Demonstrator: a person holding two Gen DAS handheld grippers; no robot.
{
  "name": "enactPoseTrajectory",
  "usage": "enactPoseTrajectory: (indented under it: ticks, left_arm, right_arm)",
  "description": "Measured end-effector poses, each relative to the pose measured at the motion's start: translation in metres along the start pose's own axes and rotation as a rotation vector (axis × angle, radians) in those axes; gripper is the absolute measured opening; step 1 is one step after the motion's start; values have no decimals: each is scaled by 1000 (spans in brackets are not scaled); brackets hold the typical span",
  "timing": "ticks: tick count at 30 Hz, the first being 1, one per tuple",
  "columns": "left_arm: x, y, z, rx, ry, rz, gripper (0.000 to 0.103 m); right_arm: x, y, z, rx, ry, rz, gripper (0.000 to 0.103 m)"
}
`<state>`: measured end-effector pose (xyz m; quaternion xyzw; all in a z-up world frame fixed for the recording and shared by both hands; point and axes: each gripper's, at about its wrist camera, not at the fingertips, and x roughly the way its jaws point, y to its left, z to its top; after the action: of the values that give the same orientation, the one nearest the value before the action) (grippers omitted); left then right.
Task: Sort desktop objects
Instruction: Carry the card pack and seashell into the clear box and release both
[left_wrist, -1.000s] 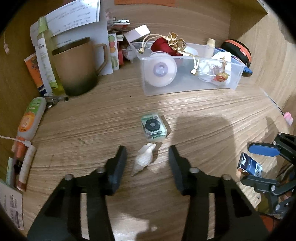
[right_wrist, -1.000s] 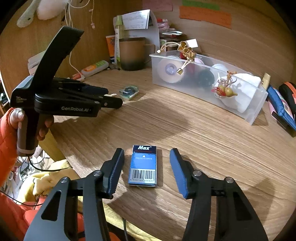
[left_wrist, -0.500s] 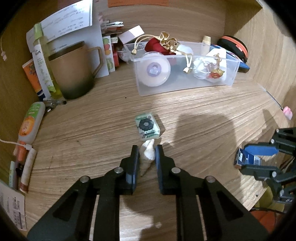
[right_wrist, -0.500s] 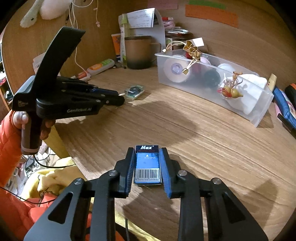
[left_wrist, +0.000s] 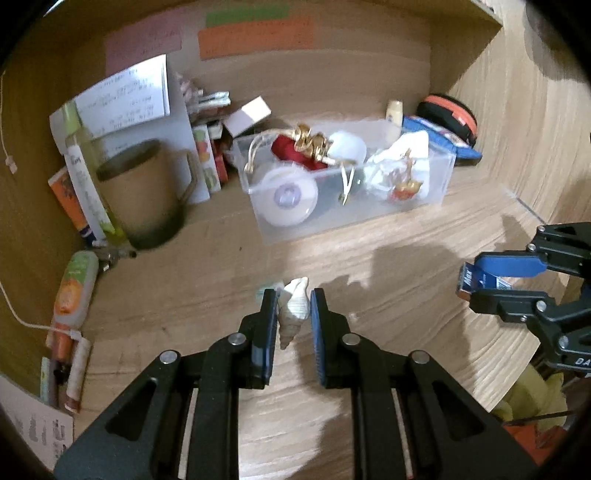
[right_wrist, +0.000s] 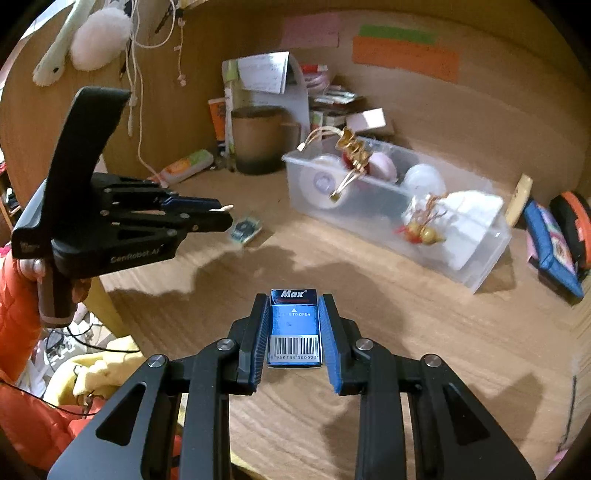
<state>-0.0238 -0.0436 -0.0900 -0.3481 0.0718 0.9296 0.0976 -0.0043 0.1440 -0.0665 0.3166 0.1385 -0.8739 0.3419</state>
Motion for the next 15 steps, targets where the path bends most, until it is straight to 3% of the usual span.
enactPoseTrajectory:
  ticks: [8, 15]
  left_arm:
    - [-19, -10, 25, 23, -82, -21, 17]
    - [-29, -7, 50, -17, -148, -72, 17]
  right_arm:
    - [-13, -17, 29, -4, -56, -44, 25]
    - [-21, -38, 53, -1, -97, -74, 25]
